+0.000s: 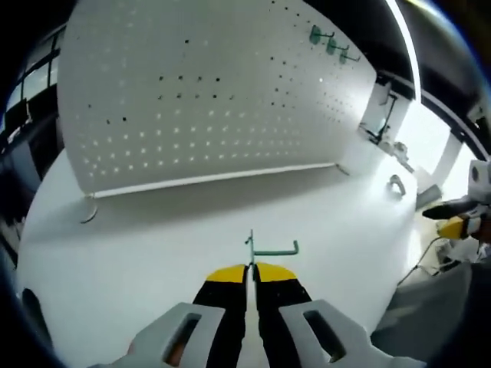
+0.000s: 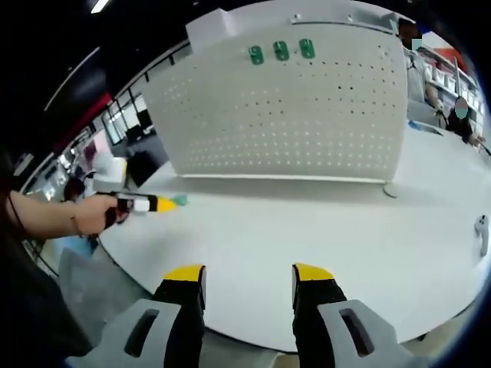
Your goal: Insert the hook assembly into the mounting plate slot until the hook locks in place.
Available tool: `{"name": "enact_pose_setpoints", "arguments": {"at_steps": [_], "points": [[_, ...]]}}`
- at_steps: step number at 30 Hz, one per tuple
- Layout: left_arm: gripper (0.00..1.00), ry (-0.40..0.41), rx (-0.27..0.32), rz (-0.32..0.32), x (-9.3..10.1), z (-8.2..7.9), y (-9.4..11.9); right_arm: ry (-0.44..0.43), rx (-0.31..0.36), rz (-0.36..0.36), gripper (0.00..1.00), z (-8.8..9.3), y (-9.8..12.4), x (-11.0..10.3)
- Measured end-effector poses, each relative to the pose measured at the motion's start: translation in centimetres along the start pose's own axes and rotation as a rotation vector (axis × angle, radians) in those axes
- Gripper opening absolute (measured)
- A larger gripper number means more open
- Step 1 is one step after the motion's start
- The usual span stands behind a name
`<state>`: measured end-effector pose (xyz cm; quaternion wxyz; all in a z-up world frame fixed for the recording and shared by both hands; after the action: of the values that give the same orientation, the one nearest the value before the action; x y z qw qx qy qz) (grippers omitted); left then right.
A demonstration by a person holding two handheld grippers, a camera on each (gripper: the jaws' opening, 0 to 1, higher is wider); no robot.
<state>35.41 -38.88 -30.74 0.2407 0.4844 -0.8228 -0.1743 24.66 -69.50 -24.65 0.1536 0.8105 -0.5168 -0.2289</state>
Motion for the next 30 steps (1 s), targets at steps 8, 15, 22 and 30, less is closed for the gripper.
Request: {"name": "enact_pose_setpoints", "arguments": {"at_steps": [8,15,22,30], "points": [[0.03,-0.003,0.031,0.025,2.0,-0.6,2.4,0.013,0.019,-0.030,0.45,-0.2,0.3,-0.9],[0.03,0.009,0.044,0.061,4.0,-0.4,4.4,0.036,0.022,-0.052,0.45,-0.2,0.7,-1.3],[0.03,0.047,0.038,0.072,6.6,0.7,6.2,0.067,0.017,-0.075,0.45,0.1,0.8,-2.3],[0.03,0.072,0.099,0.042,8.3,-0.5,8.9,0.070,0.032,-0.109,0.45,-0.3,0.9,-3.3]]}}
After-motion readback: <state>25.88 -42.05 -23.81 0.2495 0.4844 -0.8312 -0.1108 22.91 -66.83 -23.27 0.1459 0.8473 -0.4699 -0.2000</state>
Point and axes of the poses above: the point that each gripper's makers call its tool centre point, and the gripper's own axes: y roughly backward along the fingers, x roughly to its right, z roughly out of its underside, the point moved 8 cm from there along y, roughly backward along the fingers, and after that the axes turned 7 degrees about x, right-handed, at the moved point
